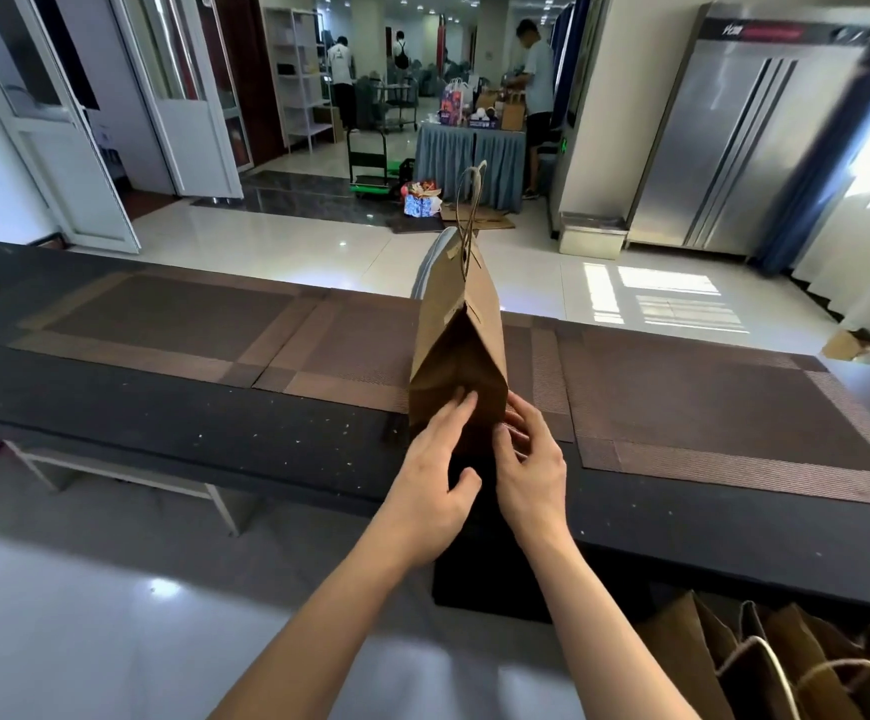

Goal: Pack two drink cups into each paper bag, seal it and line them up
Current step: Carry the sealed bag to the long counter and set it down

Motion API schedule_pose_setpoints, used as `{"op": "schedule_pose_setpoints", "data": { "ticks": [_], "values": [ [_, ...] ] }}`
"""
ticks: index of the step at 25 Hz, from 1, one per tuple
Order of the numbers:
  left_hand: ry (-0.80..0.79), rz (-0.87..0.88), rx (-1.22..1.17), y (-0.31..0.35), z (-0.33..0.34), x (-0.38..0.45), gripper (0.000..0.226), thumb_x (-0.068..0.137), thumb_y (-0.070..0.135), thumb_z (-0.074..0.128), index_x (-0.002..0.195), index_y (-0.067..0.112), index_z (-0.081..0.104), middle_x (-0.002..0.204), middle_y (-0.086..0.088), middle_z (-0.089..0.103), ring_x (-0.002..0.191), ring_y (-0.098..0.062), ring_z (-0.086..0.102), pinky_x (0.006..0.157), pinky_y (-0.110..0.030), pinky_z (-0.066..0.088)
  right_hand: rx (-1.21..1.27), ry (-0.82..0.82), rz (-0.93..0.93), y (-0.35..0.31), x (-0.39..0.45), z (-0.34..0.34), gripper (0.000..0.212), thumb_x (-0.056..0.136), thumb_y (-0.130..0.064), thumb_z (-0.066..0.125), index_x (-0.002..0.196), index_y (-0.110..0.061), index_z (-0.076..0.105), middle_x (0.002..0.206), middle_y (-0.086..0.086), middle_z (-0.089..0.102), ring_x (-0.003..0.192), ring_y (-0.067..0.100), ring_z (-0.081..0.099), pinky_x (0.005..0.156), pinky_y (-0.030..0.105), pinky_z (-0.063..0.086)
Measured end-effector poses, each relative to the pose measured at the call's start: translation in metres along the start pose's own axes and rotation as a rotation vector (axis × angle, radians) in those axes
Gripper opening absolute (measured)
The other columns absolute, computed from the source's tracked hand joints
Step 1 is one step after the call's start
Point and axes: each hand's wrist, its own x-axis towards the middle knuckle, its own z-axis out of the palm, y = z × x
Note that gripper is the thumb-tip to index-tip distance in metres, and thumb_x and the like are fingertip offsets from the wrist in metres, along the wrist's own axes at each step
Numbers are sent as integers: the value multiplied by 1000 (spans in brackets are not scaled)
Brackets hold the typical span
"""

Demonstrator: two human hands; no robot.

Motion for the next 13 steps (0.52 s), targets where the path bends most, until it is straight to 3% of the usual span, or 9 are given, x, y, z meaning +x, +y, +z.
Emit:
{"op": "schedule_pose_setpoints", "data": {
  "ticks": [2,5,7,13],
  "values": [
    [34,-11,0,-6,-5,5,74,97,10,58,156,41,26,161,20,24,148,3,20,122,-24,20,-22,36,-1,2,4,3,33,102,-27,60,132,-39,60,112,-21,69,104,-8,64,80,7,51],
    [278,-56,-21,-21,-7,3,58,93,7,61,144,30,47,142,14,45,134,-2,43,116,-34,39,-42,71,14,5,9,9,29,101,-29,60,127,-41,63,108,-20,70,102,-5,66,78,4,49],
    [401,-130,-74,-27,-6,1,52,93,7,63,138,29,49,133,14,43,123,-4,50,108,-37,48,-37,93,21,6,10,13,26,101,-30,60,124,-42,64,107,-18,70,100,-4,66,76,2,49],
    [251,-172,-135,-37,-1,21,70,95,10,61,155,30,30,158,14,24,143,-11,35,117,-42,38,-40,128,5,7,16,18,23,100,-27,62,118,-40,67,99,-19,71,94,-7,66,73,3,47]
  ]
}}
